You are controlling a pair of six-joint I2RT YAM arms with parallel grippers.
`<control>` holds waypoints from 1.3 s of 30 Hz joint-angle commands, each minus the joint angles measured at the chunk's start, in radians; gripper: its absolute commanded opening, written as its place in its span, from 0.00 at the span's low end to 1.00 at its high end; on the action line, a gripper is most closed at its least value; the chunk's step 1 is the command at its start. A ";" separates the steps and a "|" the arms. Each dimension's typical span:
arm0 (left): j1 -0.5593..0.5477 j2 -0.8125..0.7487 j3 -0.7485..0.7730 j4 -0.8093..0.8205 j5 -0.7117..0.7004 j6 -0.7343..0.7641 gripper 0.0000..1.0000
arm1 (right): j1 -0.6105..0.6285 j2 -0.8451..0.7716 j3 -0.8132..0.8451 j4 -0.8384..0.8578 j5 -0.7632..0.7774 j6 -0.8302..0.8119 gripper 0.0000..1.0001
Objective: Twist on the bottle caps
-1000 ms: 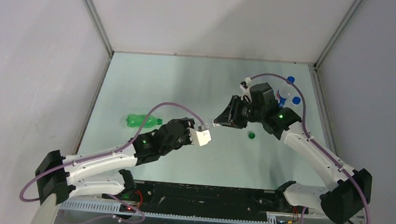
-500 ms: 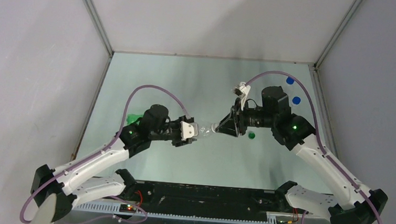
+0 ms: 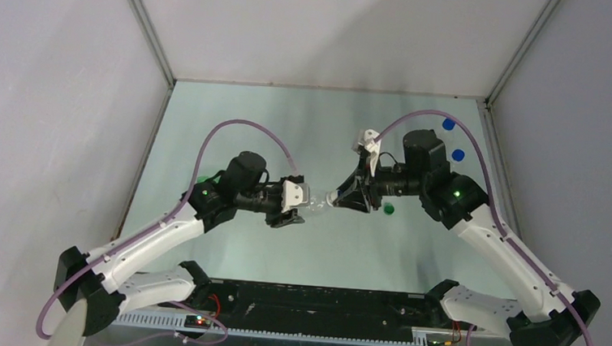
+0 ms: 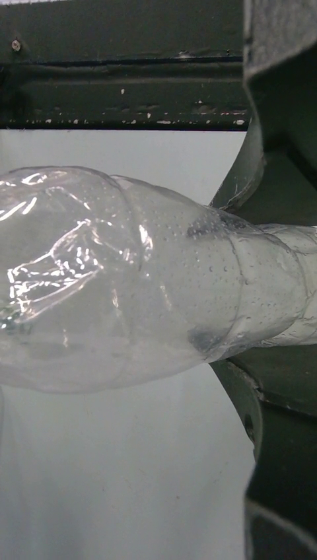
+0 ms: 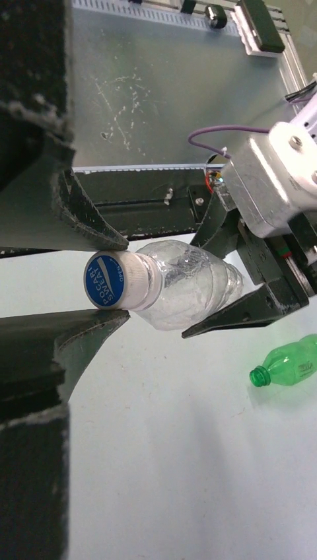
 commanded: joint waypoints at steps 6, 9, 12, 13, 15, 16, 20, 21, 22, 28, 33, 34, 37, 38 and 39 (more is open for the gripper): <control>-0.048 -0.064 -0.021 0.401 -0.091 -0.141 0.00 | 0.040 0.113 0.064 0.016 0.135 0.276 0.00; -0.065 -0.050 -0.025 0.431 -0.132 -0.133 0.00 | 0.040 0.120 0.069 0.027 0.140 0.352 0.00; -0.072 -0.048 -0.033 0.434 -0.152 -0.094 0.00 | 0.041 0.138 0.092 -0.005 0.148 0.383 0.00; -0.073 -0.049 -0.035 0.432 -0.161 -0.086 0.00 | 0.041 0.144 0.108 -0.036 0.158 0.386 0.00; -0.078 -0.051 -0.035 0.427 -0.175 -0.067 0.00 | 0.040 0.163 0.134 -0.082 0.179 0.400 0.00; -0.081 -0.054 -0.034 0.428 -0.179 -0.062 0.00 | 0.039 0.175 0.141 -0.094 0.187 0.418 0.00; -0.097 -0.050 -0.033 0.432 -0.212 -0.056 0.00 | 0.041 0.204 0.166 -0.134 0.250 0.498 0.00; -0.098 -0.047 -0.025 0.426 -0.223 -0.056 0.00 | 0.048 0.207 0.174 -0.146 0.261 0.500 0.00; -0.103 -0.041 -0.020 0.403 -0.232 -0.055 0.00 | 0.051 0.211 0.178 -0.155 0.266 0.494 0.00; -0.107 -0.030 -0.001 0.356 -0.319 -0.048 0.00 | 0.053 0.220 0.182 -0.183 0.305 0.473 0.00; -0.132 -0.049 -0.063 0.471 -0.392 -0.033 0.00 | 0.045 0.245 0.182 -0.164 0.332 0.613 0.00; -0.138 -0.051 -0.074 0.483 -0.409 -0.031 0.00 | 0.048 0.247 0.182 -0.157 0.337 0.635 0.00; -0.169 -0.041 -0.079 0.504 -0.460 -0.011 0.00 | 0.051 0.260 0.182 -0.146 0.349 0.707 0.00; -0.171 -0.039 -0.077 0.501 -0.469 -0.014 0.00 | 0.049 0.259 0.182 -0.144 0.358 0.713 0.00; -0.172 -0.034 -0.074 0.489 -0.488 -0.022 0.00 | 0.046 0.249 0.183 -0.144 0.375 0.714 0.00</control>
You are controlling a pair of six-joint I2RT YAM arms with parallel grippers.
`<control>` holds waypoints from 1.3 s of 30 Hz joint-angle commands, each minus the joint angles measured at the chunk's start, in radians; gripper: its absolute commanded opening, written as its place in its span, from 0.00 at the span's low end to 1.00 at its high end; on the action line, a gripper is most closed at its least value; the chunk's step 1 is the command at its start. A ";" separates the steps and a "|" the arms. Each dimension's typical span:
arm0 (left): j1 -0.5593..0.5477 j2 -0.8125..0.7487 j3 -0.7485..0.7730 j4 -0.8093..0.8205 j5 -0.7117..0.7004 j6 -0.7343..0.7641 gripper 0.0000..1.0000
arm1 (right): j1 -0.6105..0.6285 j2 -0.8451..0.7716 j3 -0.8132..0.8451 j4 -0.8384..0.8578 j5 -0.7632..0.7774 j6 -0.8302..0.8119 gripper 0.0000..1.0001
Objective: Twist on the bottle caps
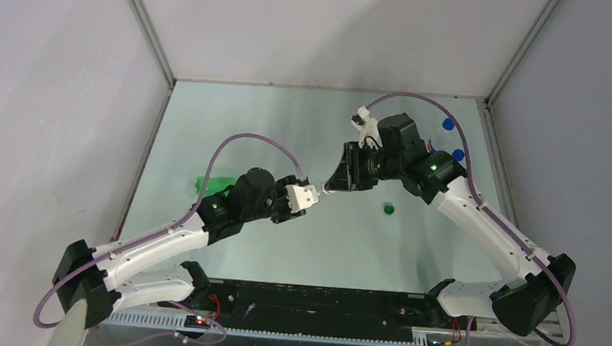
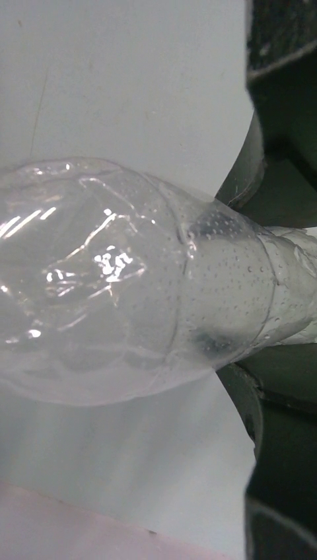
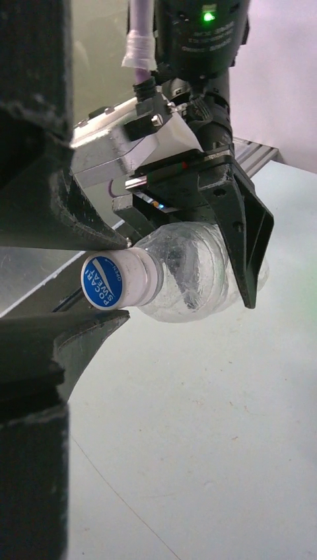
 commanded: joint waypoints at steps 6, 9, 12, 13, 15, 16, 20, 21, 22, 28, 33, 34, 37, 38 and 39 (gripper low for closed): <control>-0.036 0.012 0.078 0.090 -0.060 0.007 0.00 | -0.045 -0.089 0.004 0.029 0.123 0.040 0.00; 0.002 0.043 0.105 -0.055 -0.023 -0.014 0.00 | -0.054 -0.150 0.005 0.034 0.124 -0.063 0.00; 0.038 0.052 0.107 -0.124 0.017 -0.024 0.00 | -0.057 -0.191 0.004 0.038 0.064 -0.167 0.01; 0.056 0.053 0.106 -0.149 0.032 -0.022 0.00 | -0.057 -0.198 0.005 0.035 0.050 -0.217 0.01; 0.081 0.047 0.105 -0.180 0.051 -0.015 0.00 | -0.058 -0.213 0.004 0.015 0.015 -0.296 0.02; 0.089 0.045 0.106 -0.190 0.060 -0.008 0.00 | -0.058 -0.221 0.005 0.008 0.003 -0.319 0.02; 0.124 0.030 0.106 -0.232 0.118 0.018 0.00 | -0.058 -0.230 0.005 -0.011 -0.026 -0.424 0.01; 0.125 0.029 0.106 -0.234 0.141 0.022 0.00 | -0.058 -0.230 0.004 -0.007 -0.045 -0.431 0.02; 0.126 0.028 0.106 -0.234 0.152 0.021 0.00 | -0.057 -0.225 0.003 -0.005 -0.055 -0.445 0.01; 0.130 0.022 0.108 -0.206 0.189 -0.011 0.00 | -0.047 -0.195 -0.004 0.005 -0.095 -0.514 0.01; 0.146 -0.001 0.128 -0.226 0.086 -0.037 0.00 | 0.032 -0.162 -0.111 -0.052 -0.079 -0.799 0.08; 0.152 -0.015 0.130 -0.226 0.047 -0.055 0.00 | 0.049 -0.151 -0.142 -0.061 -0.070 -0.826 0.12; 0.155 -0.067 0.116 -0.195 -0.054 -0.082 0.00 | 0.077 -0.066 -0.193 -0.042 -0.026 -0.902 0.14; 0.156 -0.080 0.107 -0.181 -0.114 -0.091 0.00 | 0.091 -0.048 -0.215 -0.017 0.003 -0.911 0.14; 0.156 -0.108 0.084 -0.152 -0.169 -0.094 0.00 | 0.099 -0.013 -0.223 -0.005 0.017 -0.929 0.14</control>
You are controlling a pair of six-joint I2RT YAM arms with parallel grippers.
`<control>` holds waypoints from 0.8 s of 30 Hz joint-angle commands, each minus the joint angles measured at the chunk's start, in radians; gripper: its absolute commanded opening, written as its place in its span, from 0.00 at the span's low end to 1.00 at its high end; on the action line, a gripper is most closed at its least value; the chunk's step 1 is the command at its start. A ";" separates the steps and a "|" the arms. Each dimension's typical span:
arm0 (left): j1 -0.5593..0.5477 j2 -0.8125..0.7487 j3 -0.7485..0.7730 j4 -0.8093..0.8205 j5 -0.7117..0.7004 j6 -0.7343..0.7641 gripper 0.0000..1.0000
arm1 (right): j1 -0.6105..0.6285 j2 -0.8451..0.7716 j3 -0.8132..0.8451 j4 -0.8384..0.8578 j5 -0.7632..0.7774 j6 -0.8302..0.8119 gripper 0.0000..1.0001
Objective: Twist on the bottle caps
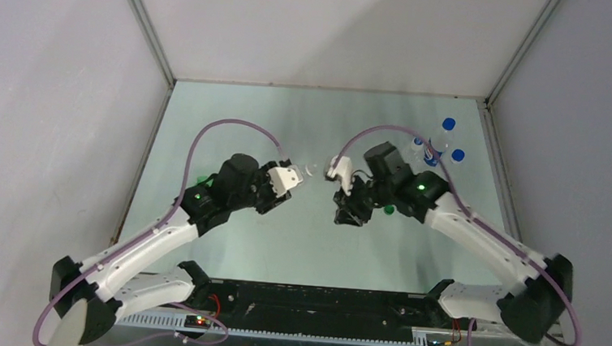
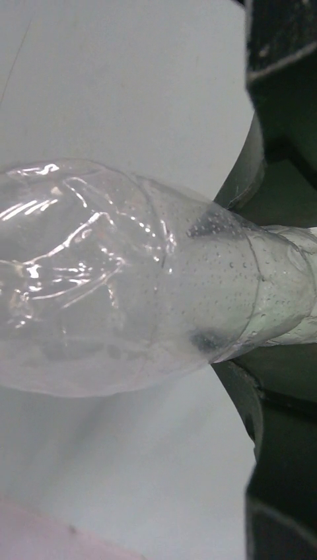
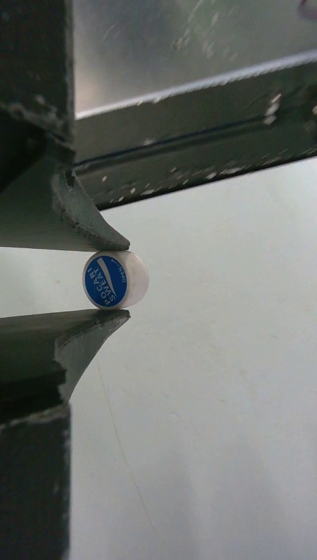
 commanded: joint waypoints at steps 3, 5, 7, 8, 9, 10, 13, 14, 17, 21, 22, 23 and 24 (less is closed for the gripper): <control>0.010 -0.147 -0.069 0.148 -0.281 -0.052 0.00 | 0.069 0.169 -0.078 0.092 0.155 -0.186 0.14; 0.010 -0.179 -0.104 0.192 -0.320 -0.049 0.00 | 0.090 0.249 -0.081 0.125 0.187 -0.209 0.14; 0.011 -0.198 -0.125 0.226 -0.350 -0.047 0.00 | 0.104 0.303 -0.085 0.151 0.212 -0.228 0.14; 0.011 -0.203 -0.134 0.242 -0.371 -0.047 0.00 | 0.108 0.320 -0.088 0.171 0.222 -0.241 0.14; 0.010 -0.205 -0.137 0.248 -0.379 -0.047 0.00 | 0.118 0.351 -0.094 0.179 0.243 -0.249 0.14; 0.010 -0.207 -0.141 0.259 -0.395 -0.048 0.00 | 0.125 0.366 -0.099 0.189 0.252 -0.266 0.15; 0.013 -0.210 -0.148 0.280 -0.423 -0.053 0.00 | 0.137 0.424 -0.102 0.197 0.297 -0.296 0.18; 0.013 -0.211 -0.153 0.284 -0.431 -0.058 0.00 | 0.141 0.433 -0.103 0.197 0.314 -0.300 0.20; 0.015 -0.215 -0.165 0.303 -0.430 -0.065 0.00 | 0.150 0.463 -0.107 0.204 0.343 -0.307 0.26; 0.017 -0.207 -0.167 0.312 -0.424 -0.072 0.00 | 0.156 0.484 -0.113 0.217 0.377 -0.312 0.40; 0.017 -0.206 -0.166 0.312 -0.425 -0.072 0.00 | 0.157 0.489 -0.114 0.218 0.394 -0.313 0.41; 0.018 -0.203 -0.166 0.312 -0.424 -0.072 0.00 | 0.157 0.492 -0.114 0.217 0.402 -0.316 0.43; 0.019 -0.202 -0.166 0.312 -0.425 -0.073 0.00 | 0.158 0.498 -0.115 0.214 0.419 -0.317 0.44</control>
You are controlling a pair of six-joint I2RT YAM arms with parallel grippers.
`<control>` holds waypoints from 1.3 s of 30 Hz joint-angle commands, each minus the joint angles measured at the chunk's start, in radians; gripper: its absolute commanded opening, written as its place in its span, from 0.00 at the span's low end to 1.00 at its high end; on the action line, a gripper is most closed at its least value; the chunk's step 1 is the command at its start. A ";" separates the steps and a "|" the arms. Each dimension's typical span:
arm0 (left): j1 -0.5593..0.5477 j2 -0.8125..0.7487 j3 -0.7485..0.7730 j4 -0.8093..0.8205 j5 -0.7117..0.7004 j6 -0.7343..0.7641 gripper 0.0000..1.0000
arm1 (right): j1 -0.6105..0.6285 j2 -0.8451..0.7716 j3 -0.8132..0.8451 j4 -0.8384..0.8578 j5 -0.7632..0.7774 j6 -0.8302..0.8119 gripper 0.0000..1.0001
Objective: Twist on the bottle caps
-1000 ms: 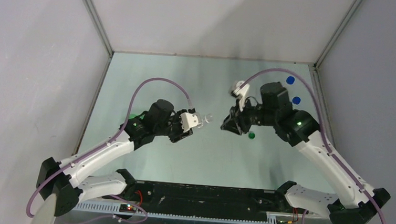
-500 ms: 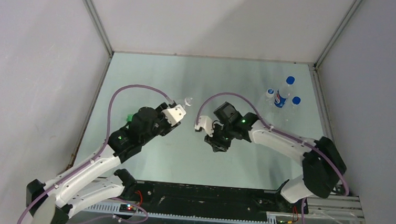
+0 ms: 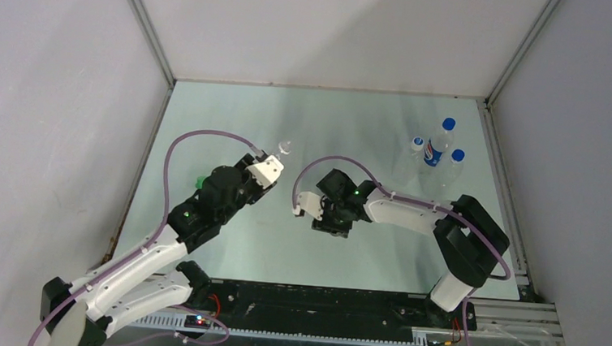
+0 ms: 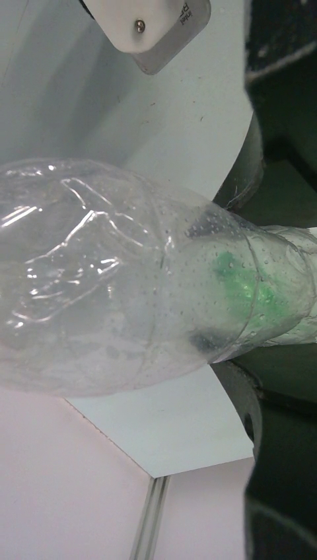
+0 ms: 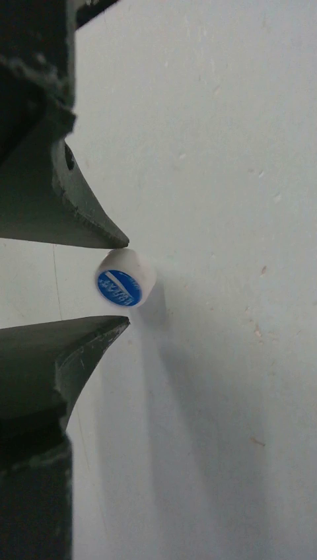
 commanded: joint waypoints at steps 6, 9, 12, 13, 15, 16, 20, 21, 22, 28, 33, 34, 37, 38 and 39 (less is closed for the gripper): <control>0.009 0.000 -0.004 0.064 -0.019 -0.030 0.00 | 0.008 0.014 -0.002 0.021 0.131 -0.003 0.53; 0.011 0.004 -0.005 0.067 -0.019 -0.032 0.00 | 0.008 -0.020 0.007 0.002 0.137 0.058 0.56; 0.012 0.004 -0.006 0.071 -0.017 -0.033 0.00 | 0.008 -0.065 0.045 -0.032 0.186 0.251 0.57; 0.012 0.004 -0.006 0.072 -0.017 -0.034 0.00 | 0.005 -0.071 0.078 -0.066 0.218 0.303 0.58; 0.014 0.005 -0.005 0.074 -0.015 -0.036 0.00 | -0.002 -0.085 0.123 -0.127 0.254 0.463 0.58; 0.014 0.006 -0.005 0.075 -0.016 -0.036 0.00 | -0.006 -0.089 0.136 -0.147 0.255 0.564 0.58; 0.017 0.006 -0.004 0.078 -0.012 -0.041 0.00 | -0.023 -0.128 0.161 -0.176 0.195 0.819 0.91; 0.017 0.005 -0.004 0.079 -0.011 -0.040 0.00 | -0.023 -0.145 0.156 -0.152 0.160 0.848 0.95; 0.016 0.004 -0.004 0.079 -0.010 -0.040 0.00 | -0.023 -0.155 0.151 -0.139 0.142 0.877 0.98; 0.019 -0.018 -0.013 0.086 -0.022 -0.041 0.00 | -0.052 -0.196 0.092 -0.070 0.080 0.777 0.99; 0.018 -0.028 -0.017 0.095 -0.023 -0.048 0.00 | -0.092 -0.078 0.135 -0.128 0.087 0.812 0.97; 0.018 -0.028 -0.017 0.094 -0.022 -0.051 0.00 | -0.086 -0.050 0.145 -0.138 0.113 0.828 0.94; 0.018 -0.027 -0.018 0.098 -0.019 -0.057 0.00 | -0.066 -0.004 0.165 -0.150 0.164 0.947 0.89; 0.018 -0.027 -0.018 0.100 -0.018 -0.058 0.00 | -0.057 0.016 0.171 -0.147 0.169 0.970 0.84; 0.018 -0.024 -0.017 0.100 -0.016 -0.060 0.00 | -0.045 0.025 0.172 -0.141 0.172 1.015 0.83</control>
